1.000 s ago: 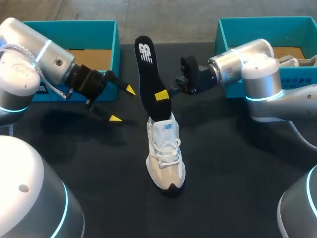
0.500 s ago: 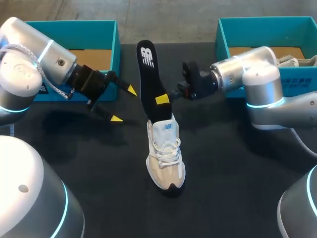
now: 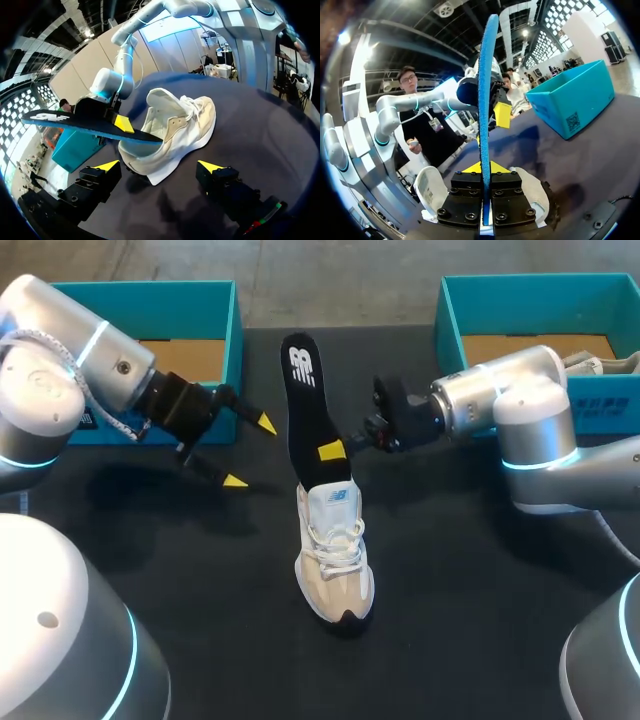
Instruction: Take the shoe out of the shoebox, open the shoe tongue, remove and reinsert the insole, then place the shoe into the shoebox
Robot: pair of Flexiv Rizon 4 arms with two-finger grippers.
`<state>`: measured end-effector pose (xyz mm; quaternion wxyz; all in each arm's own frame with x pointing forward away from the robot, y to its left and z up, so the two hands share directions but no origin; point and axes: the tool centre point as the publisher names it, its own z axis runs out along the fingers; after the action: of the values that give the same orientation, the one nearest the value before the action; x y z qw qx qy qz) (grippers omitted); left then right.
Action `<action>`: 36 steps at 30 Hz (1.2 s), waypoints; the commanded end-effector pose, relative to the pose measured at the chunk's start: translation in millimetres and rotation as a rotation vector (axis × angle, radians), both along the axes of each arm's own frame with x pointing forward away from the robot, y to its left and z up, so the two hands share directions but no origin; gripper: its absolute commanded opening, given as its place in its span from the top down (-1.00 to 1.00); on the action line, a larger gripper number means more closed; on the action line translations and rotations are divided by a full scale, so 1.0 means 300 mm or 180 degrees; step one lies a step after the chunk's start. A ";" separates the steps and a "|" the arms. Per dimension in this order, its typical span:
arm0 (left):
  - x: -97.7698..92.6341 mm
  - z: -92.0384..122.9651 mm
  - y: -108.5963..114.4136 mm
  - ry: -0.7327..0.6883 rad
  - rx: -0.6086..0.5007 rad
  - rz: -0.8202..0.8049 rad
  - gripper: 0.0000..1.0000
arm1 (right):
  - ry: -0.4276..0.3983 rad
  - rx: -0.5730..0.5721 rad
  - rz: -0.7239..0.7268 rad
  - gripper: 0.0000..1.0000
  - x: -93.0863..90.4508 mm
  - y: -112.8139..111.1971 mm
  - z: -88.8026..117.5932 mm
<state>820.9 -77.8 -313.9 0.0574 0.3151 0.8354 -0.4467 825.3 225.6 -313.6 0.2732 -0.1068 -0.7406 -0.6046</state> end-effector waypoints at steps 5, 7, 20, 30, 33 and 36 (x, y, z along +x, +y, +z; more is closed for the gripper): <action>0.006 -0.008 -0.021 0.0090 -0.0041 -0.0194 -1.00 | 0.0062 -0.0005 -0.0043 1.00 -0.002 -0.014 -0.026; 0.006 -0.010 -0.025 0.0104 -0.0047 -0.0214 -1.00 | 0.0082 -0.0008 -0.0037 1.00 0.000 -0.017 -0.032; 0.008 -0.008 -0.033 0.0098 -0.0017 -0.0212 -1.00 | 0.0202 -0.0050 -0.0022 1.00 -0.004 -0.039 -0.068; 0.008 -0.016 -0.029 0.0048 0.0004 -0.0185 -1.00 | 0.0276 -0.0094 -0.0030 1.00 -0.018 -0.025 -0.094; 0.010 -0.024 -0.020 0.0049 0.0000 -0.0175 -1.00 | 0.0303 -0.0123 -0.0024 1.00 -0.025 -0.017 -0.107; 0.011 -0.027 -0.014 0.0046 -0.0002 -0.0167 -1.00 | 0.0345 -0.0180 -0.0020 1.00 -0.033 -0.010 -0.122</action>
<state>825.2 -83.5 -320.9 0.0382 0.3335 0.8272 -0.4506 816.0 217.9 -342.2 0.3060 -0.1485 -0.7394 -0.5810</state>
